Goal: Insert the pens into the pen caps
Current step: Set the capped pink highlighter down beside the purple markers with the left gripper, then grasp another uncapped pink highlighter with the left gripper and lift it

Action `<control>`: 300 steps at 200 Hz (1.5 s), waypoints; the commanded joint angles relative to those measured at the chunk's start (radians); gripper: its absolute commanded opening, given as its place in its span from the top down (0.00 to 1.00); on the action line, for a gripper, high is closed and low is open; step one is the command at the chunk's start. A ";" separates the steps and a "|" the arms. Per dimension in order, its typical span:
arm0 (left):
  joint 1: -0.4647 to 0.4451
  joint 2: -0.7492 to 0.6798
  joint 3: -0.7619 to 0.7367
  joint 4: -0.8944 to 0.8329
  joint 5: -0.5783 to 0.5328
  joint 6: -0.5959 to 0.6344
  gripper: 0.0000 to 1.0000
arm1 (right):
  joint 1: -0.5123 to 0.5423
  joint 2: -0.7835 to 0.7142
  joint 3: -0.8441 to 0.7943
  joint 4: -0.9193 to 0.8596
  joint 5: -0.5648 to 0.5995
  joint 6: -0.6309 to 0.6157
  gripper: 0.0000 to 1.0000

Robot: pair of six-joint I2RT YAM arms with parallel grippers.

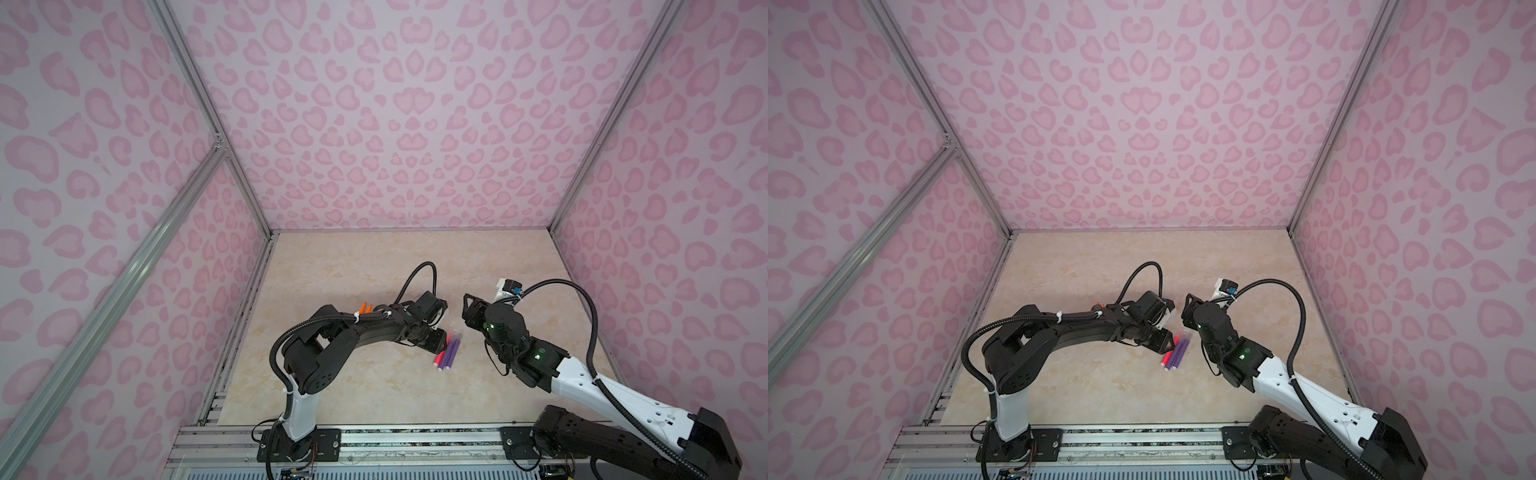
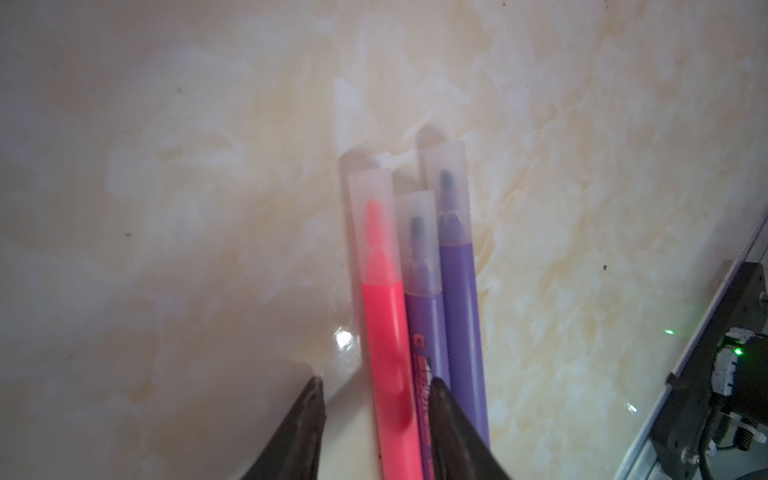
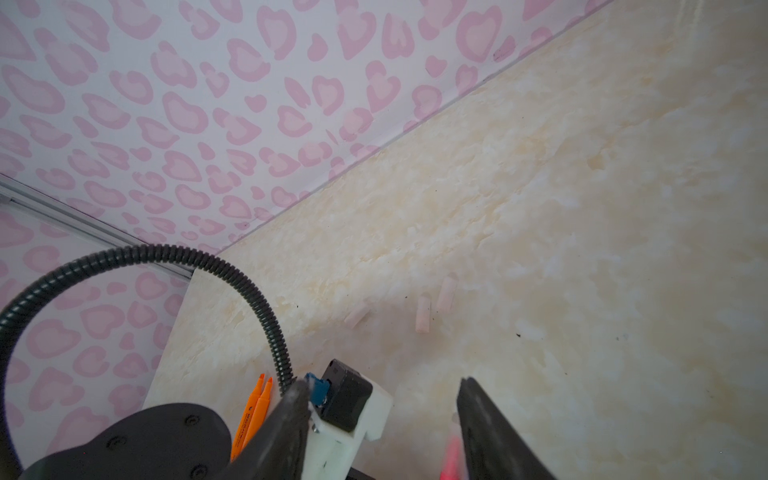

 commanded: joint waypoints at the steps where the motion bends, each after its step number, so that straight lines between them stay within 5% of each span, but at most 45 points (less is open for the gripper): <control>1: 0.003 -0.034 -0.024 -0.061 -0.086 0.006 0.54 | 0.000 -0.003 -0.002 0.000 0.005 -0.006 0.42; 96: 0.081 -0.424 -0.283 -0.001 -0.585 -0.109 0.52 | 0.001 -0.002 -0.003 0.000 -0.002 -0.012 0.42; 139: 0.204 -0.335 -0.262 -0.060 -0.511 -0.149 0.55 | 0.001 0.001 0.003 -0.001 -0.011 -0.012 0.42; 300: 0.213 -0.126 -0.138 -0.109 -0.369 -0.103 0.59 | 0.000 -0.004 0.000 0.001 -0.020 -0.017 0.42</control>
